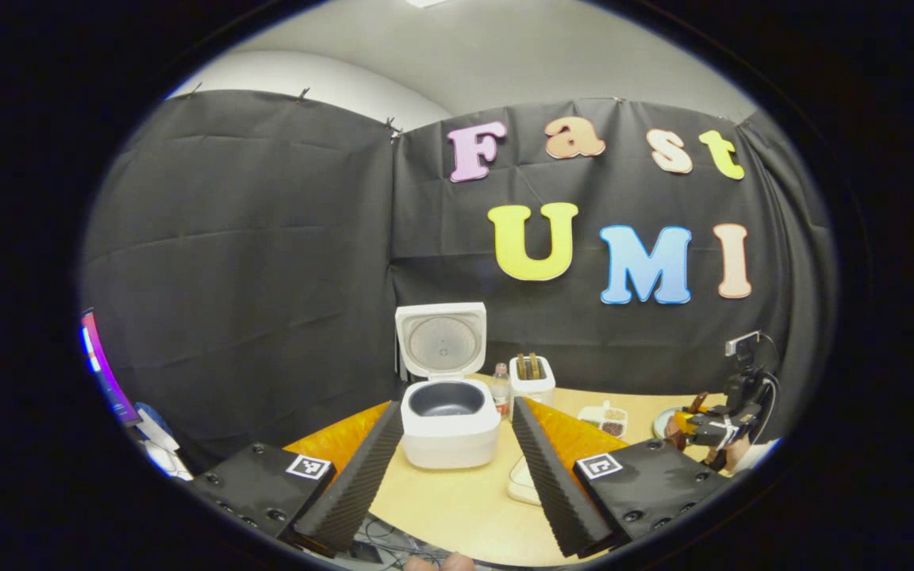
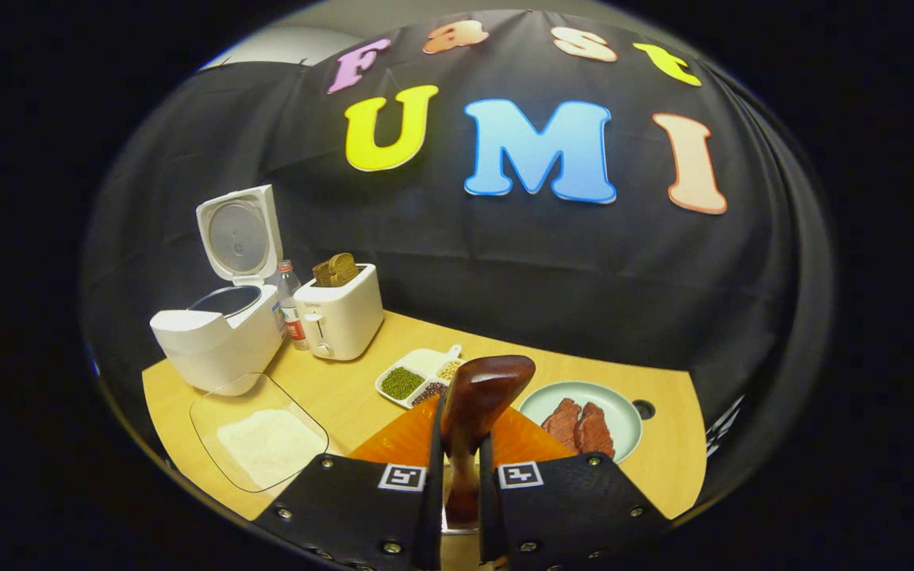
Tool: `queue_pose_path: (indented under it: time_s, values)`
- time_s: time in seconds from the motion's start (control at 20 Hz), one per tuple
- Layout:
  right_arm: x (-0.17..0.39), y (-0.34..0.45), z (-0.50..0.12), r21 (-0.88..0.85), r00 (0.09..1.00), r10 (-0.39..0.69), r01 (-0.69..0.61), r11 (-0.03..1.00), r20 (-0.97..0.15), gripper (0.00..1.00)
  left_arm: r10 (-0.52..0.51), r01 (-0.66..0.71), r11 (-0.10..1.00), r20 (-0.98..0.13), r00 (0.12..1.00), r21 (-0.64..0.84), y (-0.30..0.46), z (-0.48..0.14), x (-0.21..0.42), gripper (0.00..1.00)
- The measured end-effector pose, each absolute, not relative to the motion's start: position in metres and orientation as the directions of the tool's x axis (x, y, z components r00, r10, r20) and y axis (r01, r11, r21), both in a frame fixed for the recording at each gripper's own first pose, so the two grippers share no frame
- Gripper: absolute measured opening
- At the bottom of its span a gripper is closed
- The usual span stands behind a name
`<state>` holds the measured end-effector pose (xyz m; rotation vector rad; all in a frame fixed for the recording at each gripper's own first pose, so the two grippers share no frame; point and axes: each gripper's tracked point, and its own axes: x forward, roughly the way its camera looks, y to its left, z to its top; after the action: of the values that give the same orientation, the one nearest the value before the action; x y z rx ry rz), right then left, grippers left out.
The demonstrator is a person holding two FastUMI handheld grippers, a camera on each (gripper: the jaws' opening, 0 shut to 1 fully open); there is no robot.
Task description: Close the left gripper, press the button to open the rice cooker; take a wooden spoon from the chopstick holder with the right hand, scoop a spoonful of rice and pour it into the rice cooker, then put the wooden spoon back into the chopstick holder.
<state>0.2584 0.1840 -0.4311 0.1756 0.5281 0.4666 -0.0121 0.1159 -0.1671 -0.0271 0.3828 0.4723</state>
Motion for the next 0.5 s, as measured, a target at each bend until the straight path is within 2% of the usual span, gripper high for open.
queue_pose_path:
  time_s: [0.2,0.35,0.5]
  values:
    - [0.254,0.188,-0.481,0.426,0.672,0.507,-0.301,0.853,-0.54,0.18,0.434,-0.448,0.892,-0.385,0.814,0.059,0.112,-0.174,-0.015,0.94]
    - [0.254,0.176,-0.49,0.516,0.646,0.512,-0.206,0.831,-0.567,0.19,0.43,-0.442,0.895,-0.388,0.815,0.062,0.111,-0.175,-0.015,0.95]
    - [0.244,0.167,-0.497,0.6,0.602,0.541,-0.125,0.79,-0.587,0.25,0.419,-0.433,0.9,-0.384,0.823,0.053,0.107,-0.175,-0.011,0.98]
